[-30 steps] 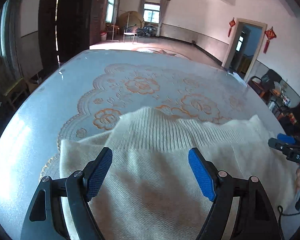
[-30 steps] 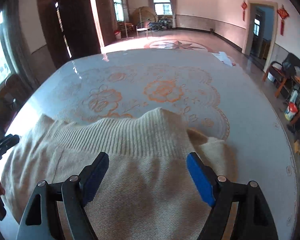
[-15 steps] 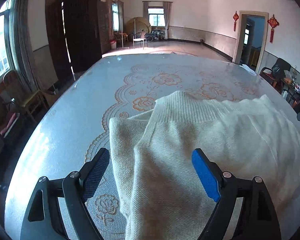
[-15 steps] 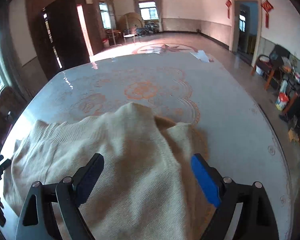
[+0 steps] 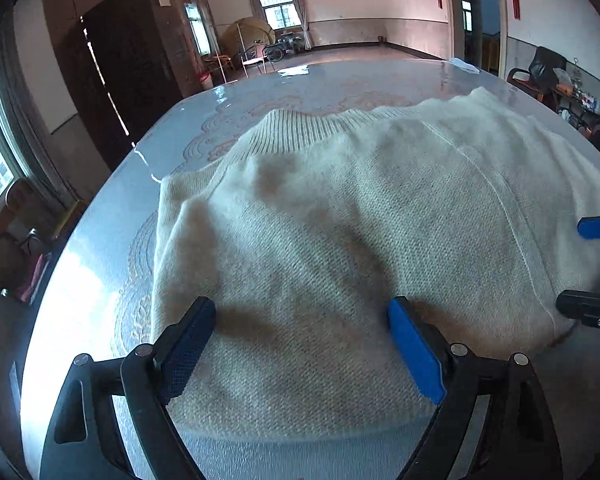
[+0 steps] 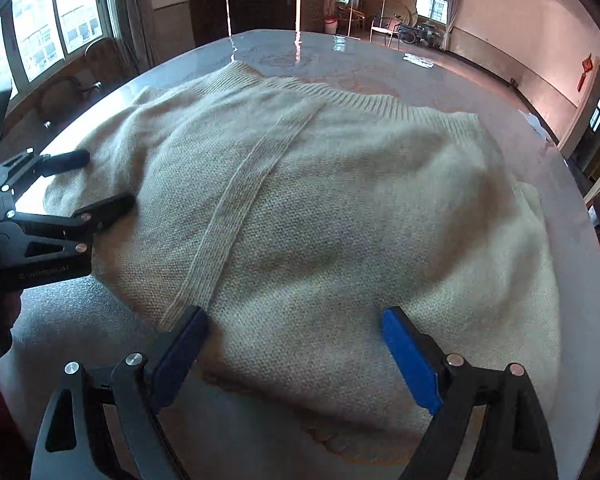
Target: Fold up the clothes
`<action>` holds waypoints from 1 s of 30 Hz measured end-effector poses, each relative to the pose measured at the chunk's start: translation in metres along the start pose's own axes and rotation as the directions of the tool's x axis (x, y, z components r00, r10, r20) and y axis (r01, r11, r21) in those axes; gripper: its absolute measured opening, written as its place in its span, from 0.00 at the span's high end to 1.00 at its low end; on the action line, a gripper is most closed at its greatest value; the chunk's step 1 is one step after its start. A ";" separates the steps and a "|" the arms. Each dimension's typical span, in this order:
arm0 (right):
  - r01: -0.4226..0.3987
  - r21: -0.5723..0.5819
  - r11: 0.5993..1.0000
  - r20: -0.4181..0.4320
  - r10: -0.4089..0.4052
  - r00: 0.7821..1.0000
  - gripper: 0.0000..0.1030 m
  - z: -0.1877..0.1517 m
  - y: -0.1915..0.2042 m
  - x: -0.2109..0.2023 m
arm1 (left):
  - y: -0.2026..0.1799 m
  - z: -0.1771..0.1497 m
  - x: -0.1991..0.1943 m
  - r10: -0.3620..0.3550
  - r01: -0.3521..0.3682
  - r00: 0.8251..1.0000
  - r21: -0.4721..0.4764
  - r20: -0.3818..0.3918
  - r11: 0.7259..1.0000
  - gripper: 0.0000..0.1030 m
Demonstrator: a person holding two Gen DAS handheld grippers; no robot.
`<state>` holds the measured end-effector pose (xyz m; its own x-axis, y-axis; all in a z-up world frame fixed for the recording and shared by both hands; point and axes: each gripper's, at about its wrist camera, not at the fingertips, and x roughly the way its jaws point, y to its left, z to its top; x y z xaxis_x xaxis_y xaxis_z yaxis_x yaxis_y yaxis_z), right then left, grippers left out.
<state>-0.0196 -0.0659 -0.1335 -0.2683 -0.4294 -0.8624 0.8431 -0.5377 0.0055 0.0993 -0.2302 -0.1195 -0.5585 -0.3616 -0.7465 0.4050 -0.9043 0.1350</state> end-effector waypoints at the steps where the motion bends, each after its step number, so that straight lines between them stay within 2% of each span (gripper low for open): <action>1: -0.006 0.001 1.000 -0.011 0.006 1.000 0.13 -0.002 -0.002 -0.002 | 0.005 -0.003 -0.003 -0.004 0.004 1.000 -0.023 -0.015 1.000 0.13; 3: -0.007 -0.011 1.000 -0.012 0.007 1.000 0.13 -0.003 -0.004 -0.012 | 0.016 -0.005 -0.011 -0.013 0.011 0.999 -0.066 -0.033 0.998 0.13; 4: -0.007 -0.007 1.000 0.023 0.007 1.000 0.13 -0.002 -0.009 -0.022 | 0.021 -0.004 -0.016 -0.011 0.008 0.999 -0.082 -0.033 0.997 0.13; 6: -0.011 0.023 1.000 0.081 0.009 0.997 0.13 0.004 -0.025 -0.038 | 0.026 0.004 -0.023 0.026 -0.026 1.000 -0.094 -0.003 0.995 0.13; 8: 0.008 0.067 0.998 0.099 -0.015 0.995 0.13 0.014 -0.047 -0.041 | 0.030 0.014 -0.019 0.067 -0.066 0.998 -0.109 0.005 0.992 0.13; 10: 0.054 0.102 0.993 0.073 -0.061 0.995 0.13 0.021 -0.069 -0.029 | 0.034 0.019 -0.005 0.127 -0.128 0.992 -0.108 -0.010 0.986 0.13; 12: 0.079 0.129 0.988 0.022 -0.083 0.996 0.13 0.021 -0.090 -0.010 | 0.040 0.018 0.012 0.182 -0.189 0.981 -0.096 -0.073 0.977 0.13; 14: 0.082 0.160 0.984 0.000 -0.083 0.997 0.13 0.015 -0.112 0.003 | 0.053 0.009 0.012 0.159 -0.169 0.985 -0.159 -0.073 0.973 0.05; 17: 0.082 0.184 0.979 -0.003 -0.083 0.997 0.13 0.003 -0.137 0.006 | 0.069 -0.004 0.008 0.132 -0.156 0.985 -0.255 -0.112 0.954 0.02; 20: 0.095 0.207 0.974 0.009 -0.099 0.995 0.14 -0.001 -0.153 -0.006 | 0.081 -0.015 -0.001 0.114 -0.165 0.980 -0.350 -0.162 0.922 0.02; 23: 0.062 0.295 0.953 0.052 -0.081 0.995 0.14 -0.005 -0.174 -0.025 | 0.090 -0.022 -0.019 0.113 -0.161 0.985 -0.440 -0.133 0.883 0.02; 26: -0.005 0.378 0.926 0.068 -0.023 0.997 0.14 -0.007 -0.187 -0.029 | 0.090 -0.028 -0.030 0.161 -0.192 0.981 -0.469 -0.107 0.862 0.02; 28: -0.054 0.385 0.921 0.072 0.029 0.997 0.14 -0.005 -0.192 -0.022 | 0.086 -0.027 -0.021 0.177 -0.226 0.973 -0.439 -0.151 0.869 0.02; 30: 0.004 0.372 0.928 0.019 -0.012 1.000 0.14 -0.002 -0.194 -0.009 | 0.081 -0.026 -0.007 0.187 -0.259 0.959 -0.397 -0.212 0.881 0.02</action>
<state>-0.1804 0.0434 -0.1280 -0.2870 -0.4369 -0.8525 0.6082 -0.7707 0.1902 0.1553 -0.2951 -0.1204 -0.3065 -0.4676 -0.8291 0.7885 -0.6126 0.0540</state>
